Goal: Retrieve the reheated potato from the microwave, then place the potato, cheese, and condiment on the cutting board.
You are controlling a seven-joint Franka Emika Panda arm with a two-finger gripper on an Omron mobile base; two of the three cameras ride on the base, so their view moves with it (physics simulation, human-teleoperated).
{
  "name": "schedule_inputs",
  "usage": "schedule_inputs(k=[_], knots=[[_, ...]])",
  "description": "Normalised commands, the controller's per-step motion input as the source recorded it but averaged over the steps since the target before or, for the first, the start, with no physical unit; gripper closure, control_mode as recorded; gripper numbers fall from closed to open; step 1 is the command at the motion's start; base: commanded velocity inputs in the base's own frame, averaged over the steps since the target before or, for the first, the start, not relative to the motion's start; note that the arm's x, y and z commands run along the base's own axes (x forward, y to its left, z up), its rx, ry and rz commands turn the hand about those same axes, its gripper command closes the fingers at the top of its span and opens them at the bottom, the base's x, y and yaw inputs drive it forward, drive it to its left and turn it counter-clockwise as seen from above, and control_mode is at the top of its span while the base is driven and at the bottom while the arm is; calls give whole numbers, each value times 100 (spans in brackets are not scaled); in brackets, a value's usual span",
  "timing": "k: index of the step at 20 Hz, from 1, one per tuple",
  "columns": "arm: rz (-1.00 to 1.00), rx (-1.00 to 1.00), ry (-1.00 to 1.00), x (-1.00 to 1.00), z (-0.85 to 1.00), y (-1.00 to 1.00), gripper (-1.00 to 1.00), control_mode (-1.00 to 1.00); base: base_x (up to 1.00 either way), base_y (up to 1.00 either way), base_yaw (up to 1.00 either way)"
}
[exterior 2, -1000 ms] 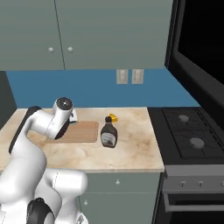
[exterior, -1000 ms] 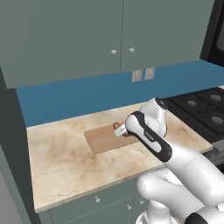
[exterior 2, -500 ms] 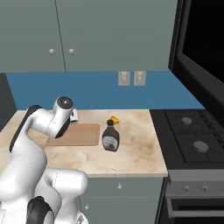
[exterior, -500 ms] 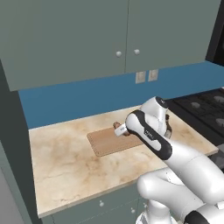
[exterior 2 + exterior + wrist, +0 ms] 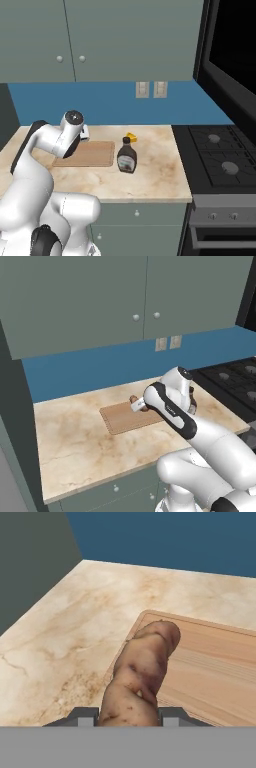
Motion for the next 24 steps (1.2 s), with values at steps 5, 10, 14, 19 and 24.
schedule_inputs(k=[5, 10, 14, 19, 24], knots=[[0, 0, 0, 0, 0, 0, 100, 100, 0, 0, 0], [0, 0, 0, 0, 0, 0, 100, 100, 0, 0, 0], [0, 0, 0, 0, 0, 0, 100, -100, 0, 0, 0], [0, 0, 0, 0, 0, 0, 100, -100, 0, 0, 0], [0, 0, 0, 0, 0, 0, 100, -100, 0, 0, 0]])
